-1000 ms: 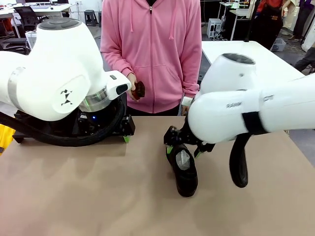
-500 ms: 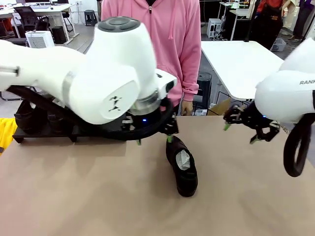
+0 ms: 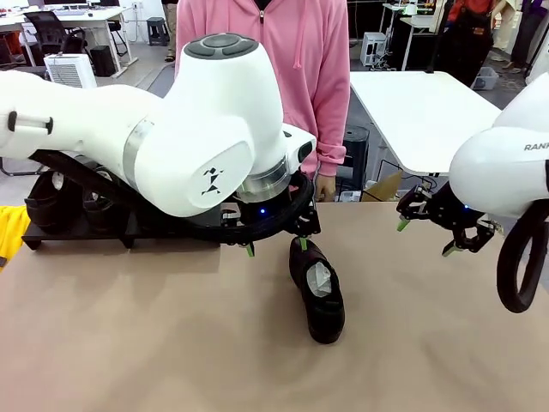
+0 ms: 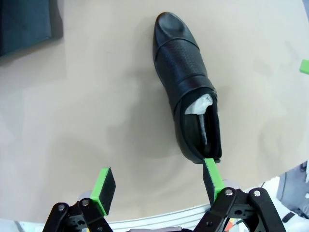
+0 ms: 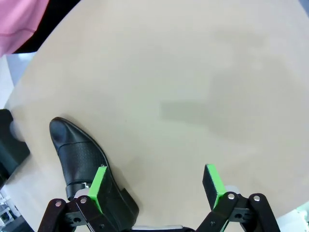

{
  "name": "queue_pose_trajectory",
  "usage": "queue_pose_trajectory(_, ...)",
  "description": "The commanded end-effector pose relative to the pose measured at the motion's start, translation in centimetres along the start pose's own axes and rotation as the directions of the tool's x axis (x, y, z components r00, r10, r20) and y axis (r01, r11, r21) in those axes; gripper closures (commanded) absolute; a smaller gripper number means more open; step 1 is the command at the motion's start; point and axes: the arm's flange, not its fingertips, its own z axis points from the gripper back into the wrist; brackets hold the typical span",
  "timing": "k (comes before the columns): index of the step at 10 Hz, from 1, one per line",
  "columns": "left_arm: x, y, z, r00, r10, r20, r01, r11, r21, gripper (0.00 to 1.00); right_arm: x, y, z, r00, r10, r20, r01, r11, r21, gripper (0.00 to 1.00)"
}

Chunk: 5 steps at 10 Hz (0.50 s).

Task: Organize the shoes by placing them on the stand.
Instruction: Place the Shoe from the middle of the table onto the Shoes Stand.

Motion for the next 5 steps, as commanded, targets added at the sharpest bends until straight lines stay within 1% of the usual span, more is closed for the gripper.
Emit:
queue_pose_trajectory(1, 0.8, -4.7, -1.4, 1.0, -0.006, 0.018, 0.006, 1.0, -0.02, 0.07, 2.0, -0.4, -0.3, 0.99, -0.124, 0.069, 0.128, 0.991, -0.05, 0.0)
queue_pose_trajectory(2, 1.3, -7.5, -2.6, 0.999, 0.012, 0.035, -0.012, 1.0, -0.023, 0.07, 3.6, -1.7, 0.4, 0.978, -0.184, 0.102, 0.191, 0.979, -0.063, 0.0)
queue_pose_trajectory(3, 1.5, -9.5, -3.8, 0.999, 0.03, 0.025, -0.03, 0.999, -0.014, 0.07, 4.4, -2.9, 0.8, 0.969, -0.225, 0.107, 0.233, 0.97, -0.068, 0.0)
queue_pose_trajectory(5, 1.7, -12.3, -6.4, 0.996, 0.058, -0.062, -0.055, 0.997, 0.05, 0.07, 4.9, -3.8, 0.3, 0.96, -0.262, 0.098, 0.27, 0.96, -0.079, 0.0)
